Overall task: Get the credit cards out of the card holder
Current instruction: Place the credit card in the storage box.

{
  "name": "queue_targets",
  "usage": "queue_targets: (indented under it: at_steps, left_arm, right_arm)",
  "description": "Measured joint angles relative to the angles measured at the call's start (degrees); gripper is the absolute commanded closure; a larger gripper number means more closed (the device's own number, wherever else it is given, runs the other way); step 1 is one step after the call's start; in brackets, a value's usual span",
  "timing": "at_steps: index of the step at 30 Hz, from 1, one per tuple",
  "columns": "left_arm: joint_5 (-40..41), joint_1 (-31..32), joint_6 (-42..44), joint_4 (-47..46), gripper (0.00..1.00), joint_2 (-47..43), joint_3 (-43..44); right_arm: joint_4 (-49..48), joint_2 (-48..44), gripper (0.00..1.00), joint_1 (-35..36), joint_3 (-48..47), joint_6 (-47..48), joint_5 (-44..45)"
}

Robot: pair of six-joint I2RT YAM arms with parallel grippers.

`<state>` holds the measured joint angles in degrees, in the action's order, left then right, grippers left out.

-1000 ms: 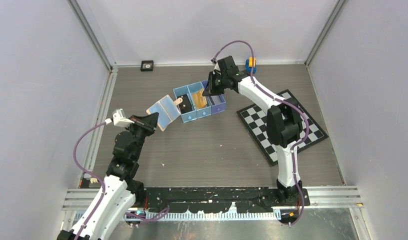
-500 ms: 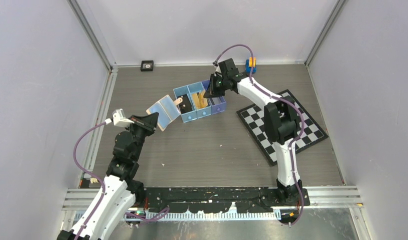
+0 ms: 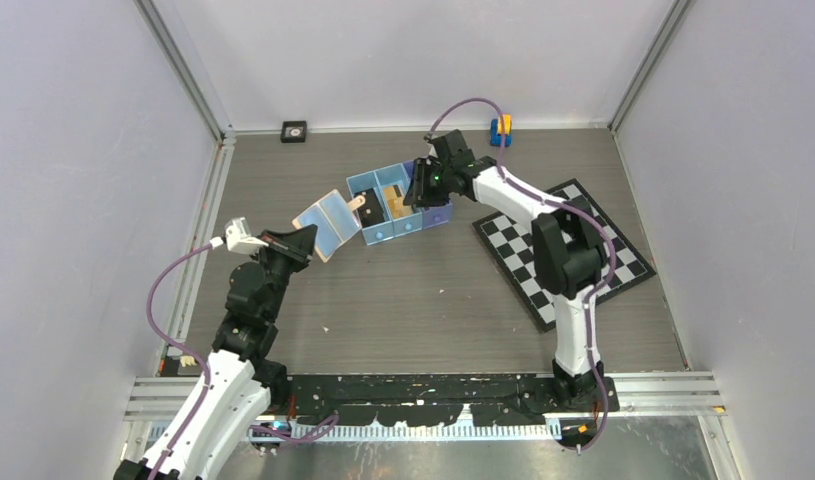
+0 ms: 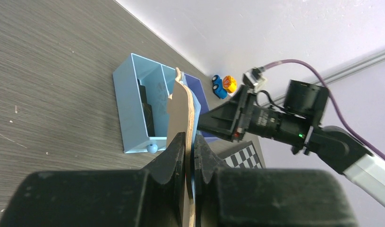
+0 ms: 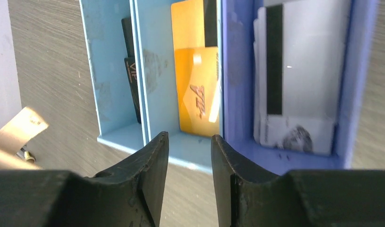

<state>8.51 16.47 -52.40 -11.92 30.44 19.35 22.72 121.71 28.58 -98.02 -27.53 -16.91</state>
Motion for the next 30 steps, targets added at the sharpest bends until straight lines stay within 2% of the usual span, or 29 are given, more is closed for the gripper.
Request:
queue_targets:
  at_steps: [3, 6, 8, 9, 10, 16, 21, 30]
  left_arm:
    - [-0.24, 0.0, -0.09, -0.13, 1.0, 0.66, 0.0]
    - [-1.7, 0.0, -0.26, -0.9, 1.0, 2.64, 0.0]
    - [-3.8, -0.02, -0.35, -2.23, 1.0, 4.81, 0.02]
    - [-5.49, -0.04, -0.39, -3.3, 1.0, 6.27, 0.02]
    - [-6.84, -0.04, -0.52, -4.35, 1.0, 7.58, 0.02]
    - [-19.26, -0.07, -1.9, -15.26, 1.0, 16.59, 0.04]
    - [-27.54, -0.04, -4.7, -25.22, 1.0, 22.18, 0.22]
    - [-37.42, -0.04, -11.26, -41.35, 1.0, 32.3, 1.53]
  right_arm:
    - [-1.62, -6.36, 0.52, -0.24, 5.9, -0.17, 2.05]
    - [-4.22, -14.4, 0.44, -0.48, 12.35, -0.72, 3.85]
    - [-5.81, -20.06, 0.34, -0.68, 16.55, -1.25, 4.98]
    - [-6.64, -23.06, 0.24, -0.7, 18.91, -1.66, 5.46]
    - [-7.8, -25.94, 0.22, -0.68, 21.42, -2.08, 5.7]
    - [-17.9, -42.6, 0.19, 0.02, 42.05, -6.1, 4.96]
    - [-27.43, -47.15, 0.23, 0.28, 54.53, -9.11, 3.28]
    - [-37.94, -47.69, 0.29, 0.31, 58.16, -12.2, 1.11]
